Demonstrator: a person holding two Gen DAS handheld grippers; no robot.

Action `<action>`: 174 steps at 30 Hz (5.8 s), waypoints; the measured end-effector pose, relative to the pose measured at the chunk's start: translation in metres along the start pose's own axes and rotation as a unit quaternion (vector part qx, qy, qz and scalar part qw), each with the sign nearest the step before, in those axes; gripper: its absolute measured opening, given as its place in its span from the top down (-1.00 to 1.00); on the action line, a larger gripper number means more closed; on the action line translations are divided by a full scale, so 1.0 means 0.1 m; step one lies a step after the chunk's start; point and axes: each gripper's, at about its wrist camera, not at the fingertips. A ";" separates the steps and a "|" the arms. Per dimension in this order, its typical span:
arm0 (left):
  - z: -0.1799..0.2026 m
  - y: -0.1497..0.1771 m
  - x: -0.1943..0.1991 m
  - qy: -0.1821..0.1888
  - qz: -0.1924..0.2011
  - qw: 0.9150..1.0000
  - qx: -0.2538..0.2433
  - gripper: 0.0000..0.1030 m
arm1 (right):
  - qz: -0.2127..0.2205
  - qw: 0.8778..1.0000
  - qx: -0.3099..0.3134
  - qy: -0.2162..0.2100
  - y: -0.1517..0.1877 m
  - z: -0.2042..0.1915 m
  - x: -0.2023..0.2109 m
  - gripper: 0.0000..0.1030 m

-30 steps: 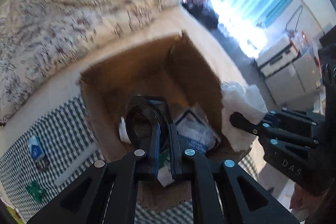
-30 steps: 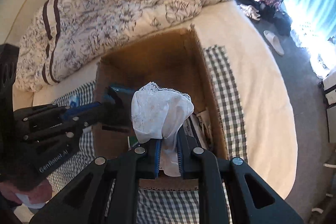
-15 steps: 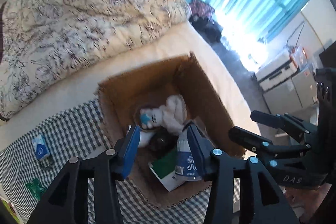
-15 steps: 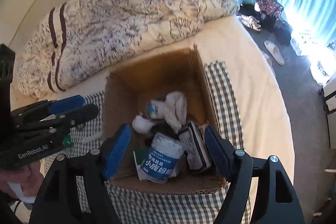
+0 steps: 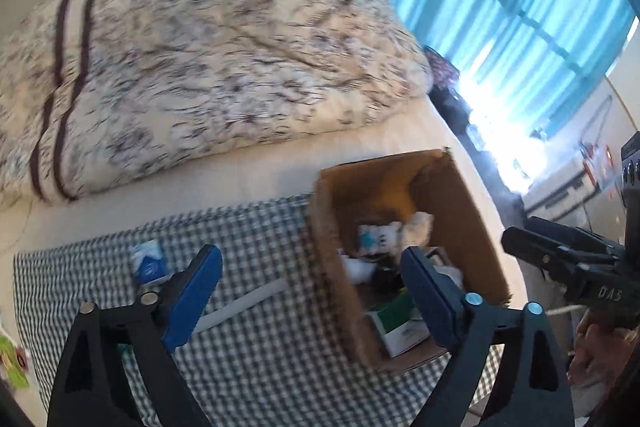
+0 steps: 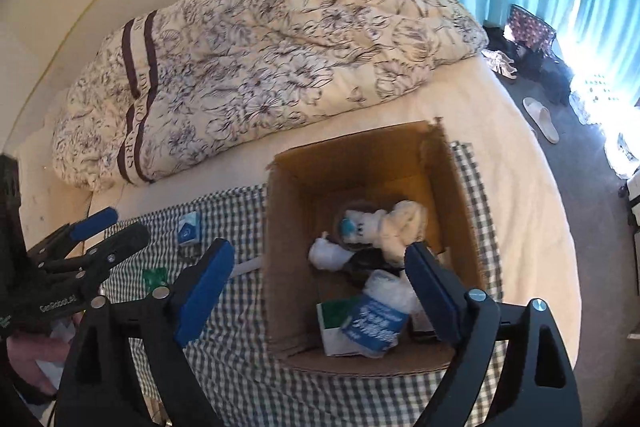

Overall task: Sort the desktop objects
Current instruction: 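Move both tools back over the remaining items on the cloth, then close the right tool on the white foam strip while the left tool grasps the green packet, then carry the foam strip and green packet with both tools over the cardboard box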

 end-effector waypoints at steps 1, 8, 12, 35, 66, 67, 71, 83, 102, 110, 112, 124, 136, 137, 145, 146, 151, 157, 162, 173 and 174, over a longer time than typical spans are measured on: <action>-0.10 0.07 0.05 -0.007 0.006 1.000 0.004 -0.87 | -0.002 1.000 0.001 0.002 0.02 -0.06 -0.02 -0.72; -0.85 0.61 0.37 -0.084 0.022 0.996 0.018 -0.90 | -0.020 1.000 0.015 0.001 0.25 -0.57 -0.15 -0.78; -1.23 0.91 0.54 -0.134 0.038 0.990 0.027 -0.90 | -0.029 0.998 0.051 -0.017 0.46 -0.98 -0.24 -0.79; -2.60 1.62 0.51 -0.168 -0.025 0.979 0.110 -1.00 | -0.134 0.983 0.127 0.007 1.22 -2.05 -1.17 -0.79; -3.15 1.85 -1.13 -0.143 -0.116 0.973 0.141 -1.00 | -0.202 0.959 0.195 0.039 1.03 -2.07 -3.10 -0.79; -3.17 1.86 -1.18 -0.142 -0.119 0.972 0.142 -1.00 | -0.206 0.958 0.196 0.040 1.03 -2.08 -3.15 -0.79; -3.23 1.89 -1.35 -0.142 -0.130 0.969 0.152 -1.00 | -0.226 0.954 0.191 0.045 1.06 -2.06 -3.36 -0.79; -3.27 2.06 -1.79 -0.125 -0.159 0.967 0.153 -1.00 | -0.228 0.954 0.182 0.065 1.15 -2.06 -3.52 -0.91; -3.04 1.92 -1.88 -0.125 -0.175 0.972 0.094 0.14 | -0.245 0.950 0.181 0.063 1.15 -2.02 -3.44 -0.42; -2.95 1.86 -1.76 -0.116 -0.176 0.973 0.098 0.30 | -0.240 0.953 0.178 0.048 1.00 -1.92 -3.23 0.53; -2.92 1.81 -1.64 -0.117 -0.170 0.973 0.101 0.30 | -0.235 0.955 0.176 0.047 0.97 -1.91 -3.15 0.62; -2.94 1.55 -0.64 -0.113 -0.114 0.981 0.109 0.30 | -0.177 0.975 0.129 0.017 0.70 -1.69 -2.21 0.66; -2.62 1.36 0.11 -0.110 -0.053 0.986 0.115 0.30 | -0.127 0.982 0.137 -0.029 0.81 -2.02 -1.31 0.66; -2.59 1.35 0.19 -0.112 -0.052 0.986 0.116 0.30 | -0.125 0.982 0.136 -0.036 0.82 -2.04 -1.23 0.66; -2.38 1.13 0.66 -0.116 -0.011 0.987 0.108 0.30 | -0.094 0.982 0.146 -0.074 0.86 -2.17 -0.74 0.66; -2.36 1.10 0.69 -0.116 -0.007 0.987 0.109 0.30 | -0.089 0.982 0.146 -0.075 0.85 -2.15 -0.70 0.66; -2.16 0.97 0.69 -0.109 -0.001 0.989 0.100 0.30 | -0.070 0.986 0.130 -0.073 0.78 -1.96 -0.58 0.66; -1.72 0.81 0.51 -0.085 -0.007 0.994 0.066 0.30 | -0.051 0.993 0.094 -0.050 0.69 -1.54 -0.43 0.66; -1.25 0.62 0.33 -0.057 -0.008 0.998 0.030 0.30 | -0.035 0.997 0.066 -0.007 0.62 -1.05 -0.33 0.66; 0.20 0.30 -0.15 0.012 -0.015 0.995 -0.098 0.30 | -0.019 0.998 -0.008 0.065 0.45 0.15 -0.16 0.66; 0.31 0.28 -0.19 0.017 -0.017 0.994 -0.105 0.30 | -0.018 0.998 -0.012 0.067 0.44 0.20 -0.14 0.66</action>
Point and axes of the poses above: each gripper's, at about its wrist camera, not at the fingertips, and x roughly against the way its jaws point, z to its right, y to its underside, and after that the axes turned 1 degree about -z, right-handed
